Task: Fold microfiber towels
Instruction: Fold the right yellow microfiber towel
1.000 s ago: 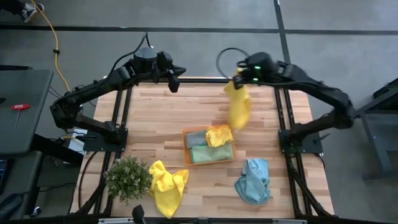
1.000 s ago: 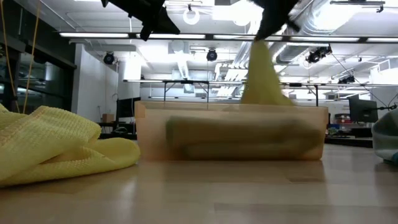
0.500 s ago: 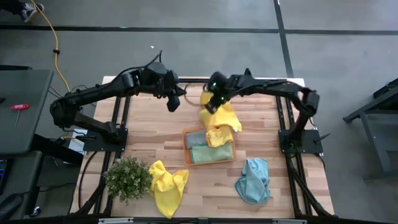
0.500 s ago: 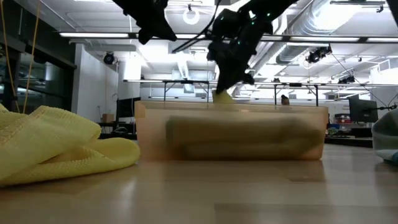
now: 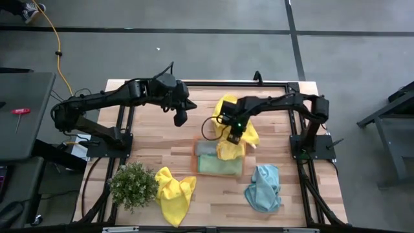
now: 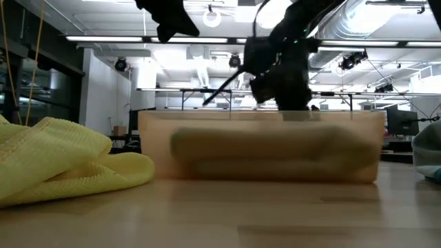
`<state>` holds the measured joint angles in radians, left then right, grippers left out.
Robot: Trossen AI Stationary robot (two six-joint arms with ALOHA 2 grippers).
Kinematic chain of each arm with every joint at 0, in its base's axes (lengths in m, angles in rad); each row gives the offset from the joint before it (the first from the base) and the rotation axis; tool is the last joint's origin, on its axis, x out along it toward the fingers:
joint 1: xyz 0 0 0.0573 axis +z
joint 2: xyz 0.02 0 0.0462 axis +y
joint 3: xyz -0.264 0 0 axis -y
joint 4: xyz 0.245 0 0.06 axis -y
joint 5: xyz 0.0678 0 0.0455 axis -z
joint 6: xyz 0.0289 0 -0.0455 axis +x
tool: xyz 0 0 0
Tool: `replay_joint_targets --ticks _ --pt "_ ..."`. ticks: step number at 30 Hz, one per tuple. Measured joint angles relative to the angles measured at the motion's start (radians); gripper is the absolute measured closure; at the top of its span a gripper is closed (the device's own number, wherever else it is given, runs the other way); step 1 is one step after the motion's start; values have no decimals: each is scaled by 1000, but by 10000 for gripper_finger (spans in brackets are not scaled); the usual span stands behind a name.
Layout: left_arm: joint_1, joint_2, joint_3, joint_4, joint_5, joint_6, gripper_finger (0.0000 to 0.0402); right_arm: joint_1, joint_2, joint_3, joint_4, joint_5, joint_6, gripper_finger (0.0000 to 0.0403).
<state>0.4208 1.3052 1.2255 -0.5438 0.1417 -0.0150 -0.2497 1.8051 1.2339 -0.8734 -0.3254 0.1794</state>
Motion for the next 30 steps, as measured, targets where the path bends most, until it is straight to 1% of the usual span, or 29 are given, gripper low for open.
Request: replay_joint_targets --ticks 2,5,8,11,13,16,18,20,21,24,27,30 --pt "-5 0 0 7 0 0 401 20 -42 -30 5 -4 3 403" --pt "-4 0 0 38 -1 11 401 26 -98 -40 22 54 17 403" --pt "-3 0 0 71 -41 49 401 -14 -154 -27 92 101 24 403" --pt "-3 0 0 94 -96 101 402 -78 -208 -18 230 104 28 403" --pt "-2 0 0 95 -138 135 401 -127 -233 -17 349 65 26 403" --pt "1 4 0 95 -230 182 401 -190 -255 -16 467 -22 25 403" --pt "8 24 0 101 -296 184 401 -219 -258 -16 495 -68 15 403" --pt "30 59 0 105 -321 167 401 -232 -258 -16 499 -88 4 403" --pt "42 83 0 106 -314 161 400 -236 -258 -16 492 -91 1 403" --pt "73 179 0 111 -245 157 385 -235 -257 -16 478 -94 -11 403" --pt "84 302 0 120 -203 144 356 -232 -257 -16 472 -94 -22 403" --pt "89 416 -1 155 -124 107 320 -229 -257 -16 466 -94 -22 403"
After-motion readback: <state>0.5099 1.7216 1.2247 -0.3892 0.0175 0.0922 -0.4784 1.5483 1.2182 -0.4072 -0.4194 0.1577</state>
